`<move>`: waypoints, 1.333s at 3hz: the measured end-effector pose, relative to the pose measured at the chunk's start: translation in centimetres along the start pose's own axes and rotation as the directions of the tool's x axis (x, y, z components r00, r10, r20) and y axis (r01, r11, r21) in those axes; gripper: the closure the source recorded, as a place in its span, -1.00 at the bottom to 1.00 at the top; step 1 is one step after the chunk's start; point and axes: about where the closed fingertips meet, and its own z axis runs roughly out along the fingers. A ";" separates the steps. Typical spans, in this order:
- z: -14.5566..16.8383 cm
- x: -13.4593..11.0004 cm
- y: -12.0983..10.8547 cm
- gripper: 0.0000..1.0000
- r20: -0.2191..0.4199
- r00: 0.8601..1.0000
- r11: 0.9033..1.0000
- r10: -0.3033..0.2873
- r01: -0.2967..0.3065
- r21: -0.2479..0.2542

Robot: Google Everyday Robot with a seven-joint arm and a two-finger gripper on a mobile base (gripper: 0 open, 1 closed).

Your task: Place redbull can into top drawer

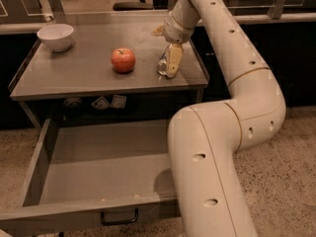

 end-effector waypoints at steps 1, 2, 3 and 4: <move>0.0 0.0 0.0 -1.00 0.000 1.000 1.000 0.000 0.000 0.000; 0.0 0.0 0.0 -0.65 0.000 1.000 1.000 0.000 0.000 0.000; 0.0 0.0 0.0 -0.19 0.000 1.000 1.000 0.000 0.000 0.000; 0.0 0.0 0.0 0.26 0.000 1.000 1.000 0.000 0.000 0.000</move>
Offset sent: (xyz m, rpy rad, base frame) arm 0.0000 0.0000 0.0000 0.0000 0.0000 0.0000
